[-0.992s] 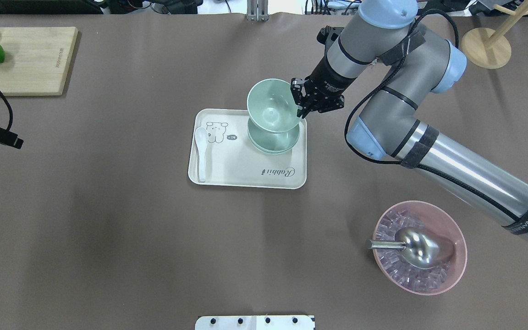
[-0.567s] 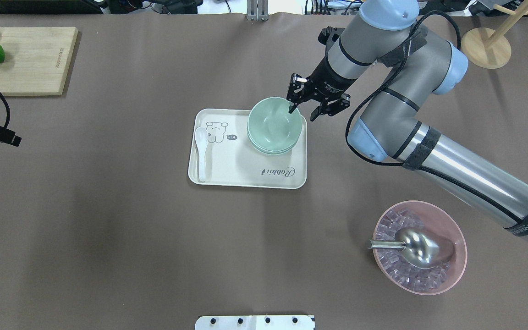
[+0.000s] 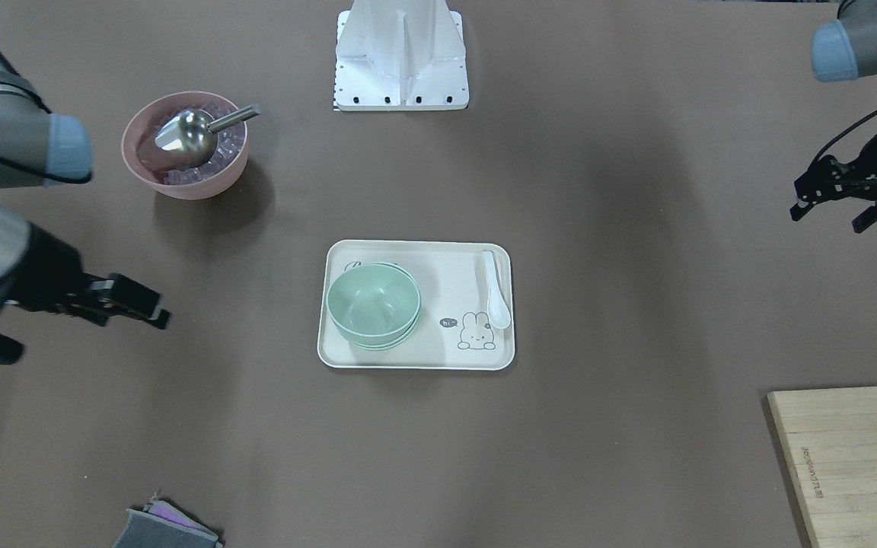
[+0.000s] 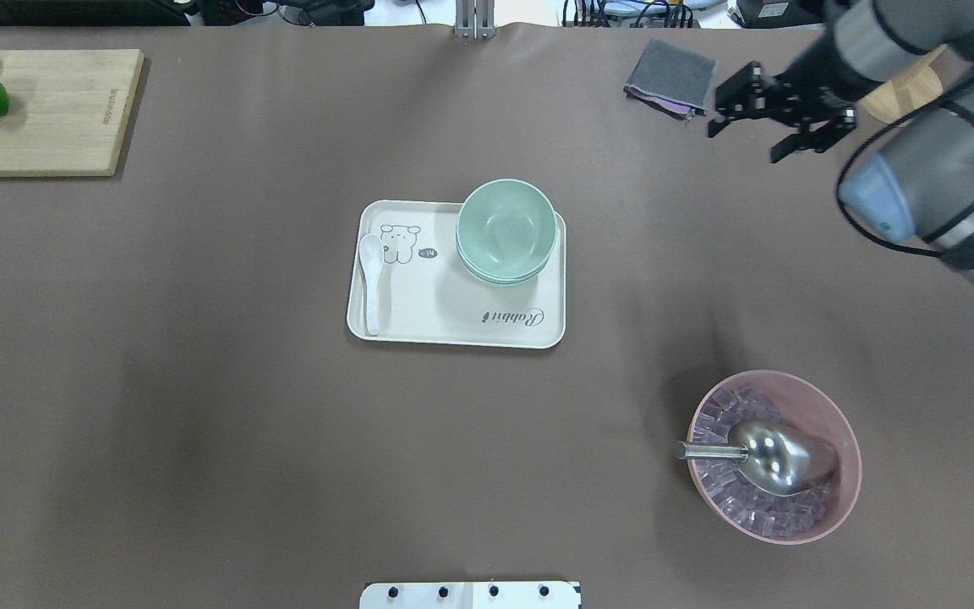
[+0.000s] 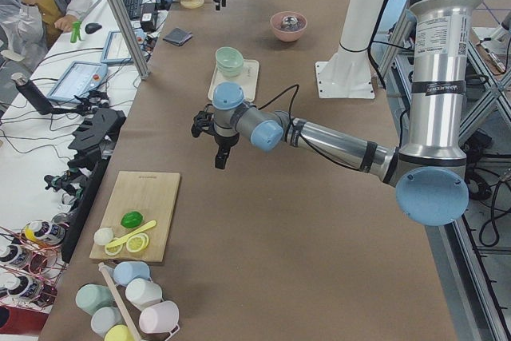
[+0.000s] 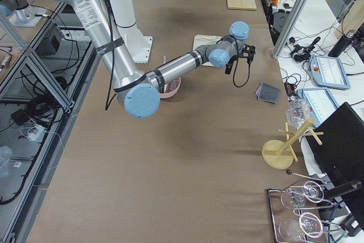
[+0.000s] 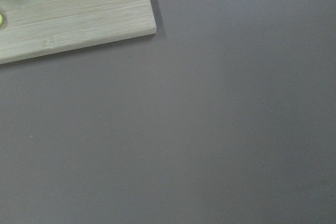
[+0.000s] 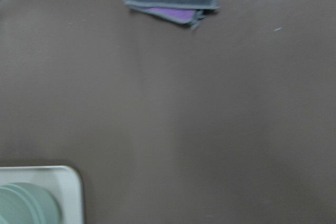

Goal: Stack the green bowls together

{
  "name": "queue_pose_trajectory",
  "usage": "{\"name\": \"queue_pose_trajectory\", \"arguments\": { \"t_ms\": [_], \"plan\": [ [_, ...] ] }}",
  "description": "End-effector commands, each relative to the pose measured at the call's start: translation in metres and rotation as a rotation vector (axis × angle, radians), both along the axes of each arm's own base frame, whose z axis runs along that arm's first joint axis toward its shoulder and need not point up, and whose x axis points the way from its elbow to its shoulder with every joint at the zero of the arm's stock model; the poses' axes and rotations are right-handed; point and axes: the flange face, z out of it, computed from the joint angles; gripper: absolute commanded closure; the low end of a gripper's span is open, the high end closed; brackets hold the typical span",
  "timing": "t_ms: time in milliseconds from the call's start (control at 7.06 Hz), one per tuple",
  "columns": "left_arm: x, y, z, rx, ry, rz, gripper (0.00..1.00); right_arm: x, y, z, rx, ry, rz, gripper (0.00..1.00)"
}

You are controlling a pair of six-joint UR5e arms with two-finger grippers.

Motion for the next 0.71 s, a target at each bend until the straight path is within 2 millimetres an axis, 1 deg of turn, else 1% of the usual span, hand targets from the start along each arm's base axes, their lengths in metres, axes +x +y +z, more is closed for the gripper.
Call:
{"name": "queue_pose_trajectory", "arguments": {
  "t_ms": [0,142,283,425,567],
  "plan": [
    [-0.083,-0.001,0.036,0.01,-0.057,0.035,0.02,0.13,0.049,0.145,0.13,0.106,-0.056,0.0],
    [-0.115,0.017,0.07,0.014,-0.064,0.087,0.02,0.174,0.069,0.206,0.174,0.174,-0.096,0.0],
    [-0.16,0.047,0.112,0.021,-0.078,0.085,0.02,0.224,0.083,0.252,0.215,0.228,-0.155,0.0],
    [-0.166,0.066,0.131,-0.012,-0.075,0.083,0.02,0.264,0.09,0.262,0.223,0.274,-0.171,0.0],
    [-0.169,0.077,0.151,-0.05,-0.071,0.082,0.02,0.288,0.097,0.275,0.246,0.309,-0.213,0.0]
  ]
}}
